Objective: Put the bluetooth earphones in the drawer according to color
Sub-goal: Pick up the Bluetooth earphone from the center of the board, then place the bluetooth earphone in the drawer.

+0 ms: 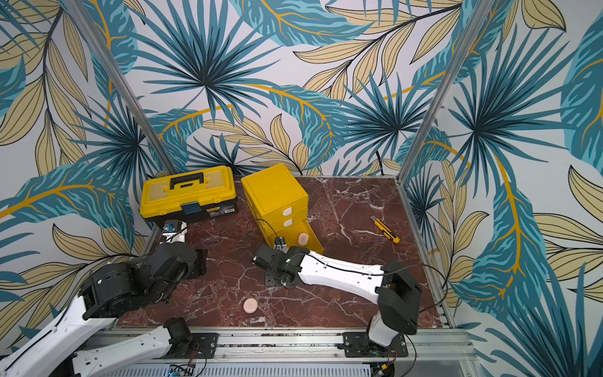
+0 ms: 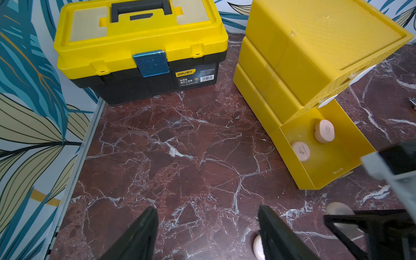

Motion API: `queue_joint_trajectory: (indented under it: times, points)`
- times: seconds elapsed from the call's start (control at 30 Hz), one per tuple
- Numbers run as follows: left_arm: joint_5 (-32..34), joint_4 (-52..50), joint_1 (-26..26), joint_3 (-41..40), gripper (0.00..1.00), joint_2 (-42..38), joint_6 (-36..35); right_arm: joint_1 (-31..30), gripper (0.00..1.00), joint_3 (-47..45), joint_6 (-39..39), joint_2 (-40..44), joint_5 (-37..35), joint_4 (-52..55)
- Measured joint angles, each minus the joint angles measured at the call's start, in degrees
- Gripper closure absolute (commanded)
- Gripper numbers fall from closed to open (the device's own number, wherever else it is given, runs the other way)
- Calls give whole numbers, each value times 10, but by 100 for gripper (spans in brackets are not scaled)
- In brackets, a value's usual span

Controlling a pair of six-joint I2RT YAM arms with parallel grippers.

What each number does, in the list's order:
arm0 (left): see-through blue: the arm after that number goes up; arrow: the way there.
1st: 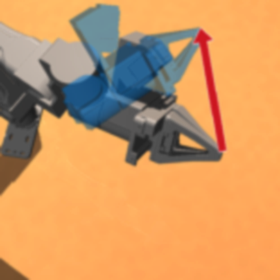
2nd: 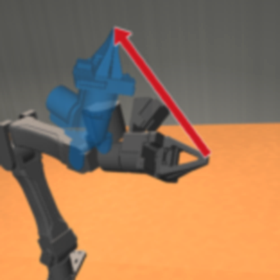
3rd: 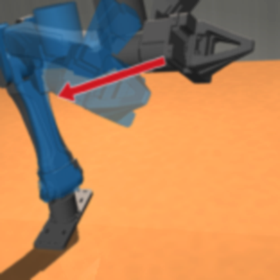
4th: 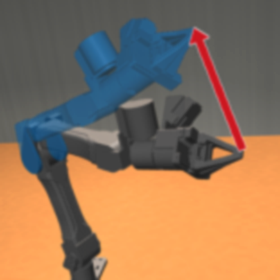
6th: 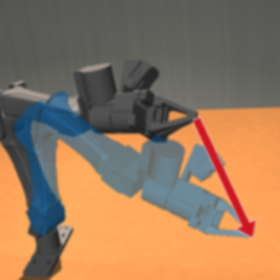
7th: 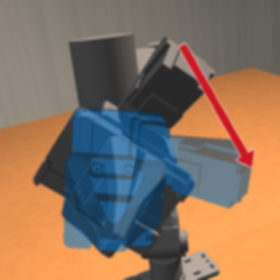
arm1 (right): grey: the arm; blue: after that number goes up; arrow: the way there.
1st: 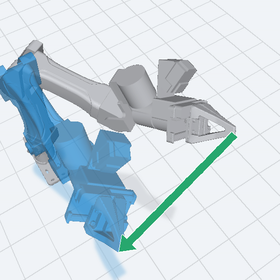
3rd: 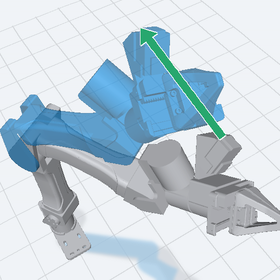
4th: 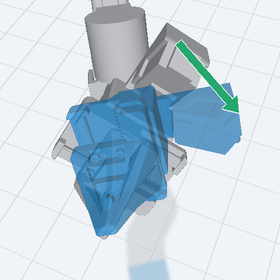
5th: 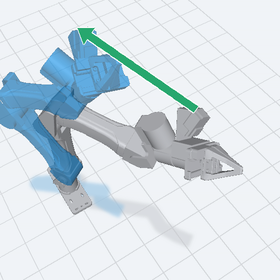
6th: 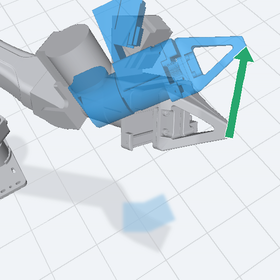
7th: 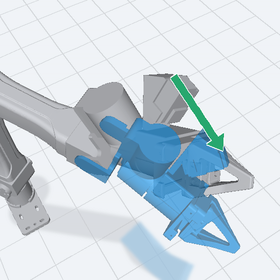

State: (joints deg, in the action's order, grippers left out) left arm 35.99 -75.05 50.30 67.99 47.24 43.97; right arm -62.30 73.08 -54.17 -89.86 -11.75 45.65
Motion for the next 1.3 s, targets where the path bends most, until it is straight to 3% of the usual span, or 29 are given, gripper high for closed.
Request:
queue_joint_trajectory:
  times: [0.2, 0.57, 1.07, 1.3]
  points:
    - [-12, 17, -1, -2, 25, 12, -3, 78, 61, 20, 41, 36, -33, 25]
    - [-25, 28, -2, -2, 25, 24, -11, 210, 61, 36, 124, -83, -18, 7]
    - [-26, 28, -2, -2, 25, 23, -11, 243, 60, 57, 183, -185, 34, -18]
    - [-26, 28, -3, -2, 25, 23, -11, 244, 55, 70, 191, -208, 44, -22]
